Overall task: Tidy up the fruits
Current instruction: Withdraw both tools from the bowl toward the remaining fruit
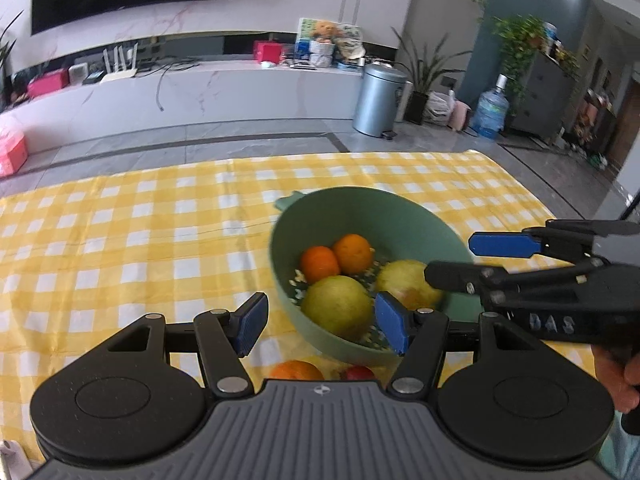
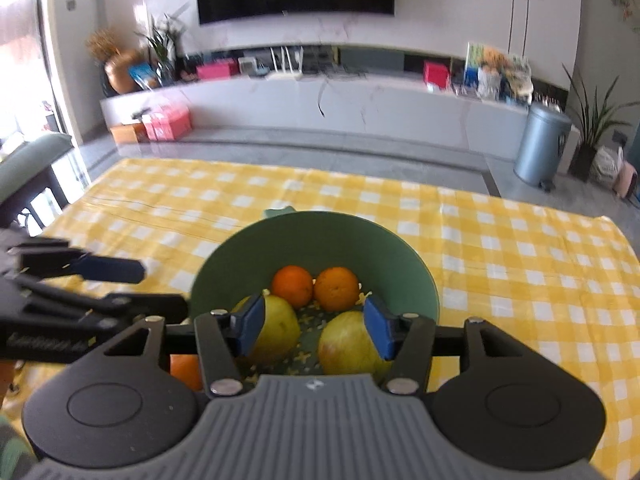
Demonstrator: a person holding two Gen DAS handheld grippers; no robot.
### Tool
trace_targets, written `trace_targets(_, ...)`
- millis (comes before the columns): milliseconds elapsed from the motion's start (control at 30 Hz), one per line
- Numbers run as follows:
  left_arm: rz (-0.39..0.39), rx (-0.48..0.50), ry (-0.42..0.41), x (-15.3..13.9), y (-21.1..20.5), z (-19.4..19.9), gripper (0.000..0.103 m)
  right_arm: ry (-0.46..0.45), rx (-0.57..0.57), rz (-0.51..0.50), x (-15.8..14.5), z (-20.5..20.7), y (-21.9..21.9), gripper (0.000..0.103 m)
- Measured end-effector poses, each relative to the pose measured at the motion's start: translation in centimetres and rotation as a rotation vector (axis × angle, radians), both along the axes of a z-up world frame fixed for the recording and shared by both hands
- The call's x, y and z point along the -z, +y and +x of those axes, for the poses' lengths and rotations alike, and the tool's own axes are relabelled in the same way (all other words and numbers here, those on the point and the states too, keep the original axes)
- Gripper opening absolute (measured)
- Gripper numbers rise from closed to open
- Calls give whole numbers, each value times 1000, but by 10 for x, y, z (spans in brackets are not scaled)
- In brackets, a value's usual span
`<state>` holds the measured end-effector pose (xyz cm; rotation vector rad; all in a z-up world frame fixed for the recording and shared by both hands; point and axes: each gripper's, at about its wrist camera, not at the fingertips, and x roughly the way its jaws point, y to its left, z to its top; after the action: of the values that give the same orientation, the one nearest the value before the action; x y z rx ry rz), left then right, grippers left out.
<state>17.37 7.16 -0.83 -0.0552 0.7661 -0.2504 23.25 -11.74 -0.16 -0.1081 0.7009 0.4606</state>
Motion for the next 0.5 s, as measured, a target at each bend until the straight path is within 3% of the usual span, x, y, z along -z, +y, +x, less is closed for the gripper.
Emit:
trace_targets(167,37,57,4,-3,-17,-18,72,-54,5,42,2,-44,-18,60)
trace_targets(500,45,99,64,12,-30,-43,72,-3,85,135,33,-90,-52,61)
